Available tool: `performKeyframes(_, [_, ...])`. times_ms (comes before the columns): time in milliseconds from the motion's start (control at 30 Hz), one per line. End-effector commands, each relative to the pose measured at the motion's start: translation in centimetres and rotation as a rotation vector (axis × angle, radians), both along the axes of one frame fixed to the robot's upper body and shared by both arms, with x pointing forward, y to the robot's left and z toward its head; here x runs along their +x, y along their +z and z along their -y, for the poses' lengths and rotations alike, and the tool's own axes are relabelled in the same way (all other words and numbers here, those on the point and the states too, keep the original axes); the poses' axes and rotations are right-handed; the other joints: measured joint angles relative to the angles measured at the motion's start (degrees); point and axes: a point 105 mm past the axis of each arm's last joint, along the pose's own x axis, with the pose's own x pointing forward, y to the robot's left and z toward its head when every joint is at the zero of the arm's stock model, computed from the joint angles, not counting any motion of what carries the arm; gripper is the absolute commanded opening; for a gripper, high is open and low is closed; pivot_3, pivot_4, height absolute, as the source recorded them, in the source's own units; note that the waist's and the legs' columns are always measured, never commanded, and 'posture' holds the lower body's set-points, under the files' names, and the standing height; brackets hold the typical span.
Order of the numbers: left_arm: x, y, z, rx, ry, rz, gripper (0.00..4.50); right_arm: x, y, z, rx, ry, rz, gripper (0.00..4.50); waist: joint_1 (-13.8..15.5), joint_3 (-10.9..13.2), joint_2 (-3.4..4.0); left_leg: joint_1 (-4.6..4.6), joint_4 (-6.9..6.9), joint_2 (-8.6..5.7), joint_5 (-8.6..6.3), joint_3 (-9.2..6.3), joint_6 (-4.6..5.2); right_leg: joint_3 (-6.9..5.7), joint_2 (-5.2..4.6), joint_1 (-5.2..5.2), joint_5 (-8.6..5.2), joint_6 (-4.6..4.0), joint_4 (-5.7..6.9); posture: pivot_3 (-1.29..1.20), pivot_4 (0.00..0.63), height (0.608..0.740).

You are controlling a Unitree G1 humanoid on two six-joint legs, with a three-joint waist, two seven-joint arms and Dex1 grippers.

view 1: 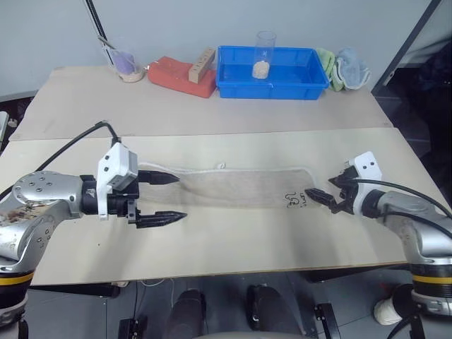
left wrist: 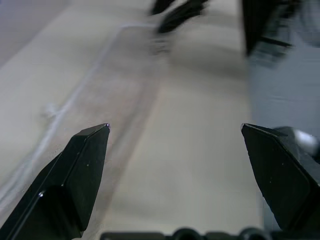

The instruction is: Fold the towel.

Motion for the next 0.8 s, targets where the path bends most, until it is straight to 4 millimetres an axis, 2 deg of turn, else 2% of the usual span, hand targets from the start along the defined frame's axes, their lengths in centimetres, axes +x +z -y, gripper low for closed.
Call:
performKeyframes(33, [-1.4,1.6,1.5,-0.054,-0.147,0.029,4.5,0.7,0.4,0.0,0.031,-0.018,0.022,4.46,0.02,0.0,0.0,0.0,0.0,0.0,-0.01,0.0,0.01,0.0,0.0,0.0,0.0,0.01,0.0,0.0,0.15,0.74])
performKeyframes(167, [-1.9,1.8,2.8,-0.079,-0.24,0.038,4.5,0.8,-0.7,-0.6,0.053,-0.008,-0.017,4.46,0.01,-0.01,0.02,-0.01,0.04,-0.02,-0.01,0.0,0.02,0.01,-0.01,0.04,-0.01,0.02,-0.01,0.0,0.15,0.74])
performKeyframes(200, [-2.1,1.7,3.1,-0.077,-0.259,0.041,4.5,0.8,-0.8,-0.7,0.055,-0.011,-0.02,4.21,0.0,-0.01,0.02,0.0,0.04,-0.02,-0.01,-0.01,0.02,0.01,-0.01,0.05,-0.01,0.02,-0.01,0.0,0.15,0.74])
performKeyframes(367, [-1.6,1.2,3.2,-0.036,-0.282,0.066,4.5,0.6,-0.8,-1.4,0.094,-0.002,-0.027,2.63,-0.12,-0.01,0.02,0.05,0.03,0.01,-0.02,-0.03,0.03,0.01,0.05,0.06,-0.01,0.02,0.01,0.0,0.15,0.74])
performKeyframes(500, [-0.8,0.6,2.4,0.005,-0.235,0.096,4.5,0.5,-0.1,-1.1,0.126,-0.009,-0.009,1.26,-0.16,-0.01,0.02,0.06,0.02,0.06,-0.03,-0.03,0.05,0.03,0.1,0.05,-0.01,0.02,0.01,0.0,0.15,0.74])
performKeyframes(633, [-1.1,0.3,2.3,0.0,-0.222,0.091,4.5,0.6,0.8,-0.6,0.152,-0.017,-0.003,0.03,-0.09,-0.01,0.02,0.03,0.03,0.05,-0.03,-0.02,0.05,0.04,0.09,0.04,-0.01,0.02,-0.01,0.0,0.15,0.74])
performKeyframes(800, [-1.3,0.5,2.5,-0.033,-0.202,0.088,4.5,1.1,2.4,0.4,0.18,-0.028,0.008,0.03,0.04,-0.01,0.02,0.02,0.05,0.03,-0.03,-0.03,0.05,0.04,0.06,0.05,-0.01,0.03,-0.02,0.0,0.15,0.74])
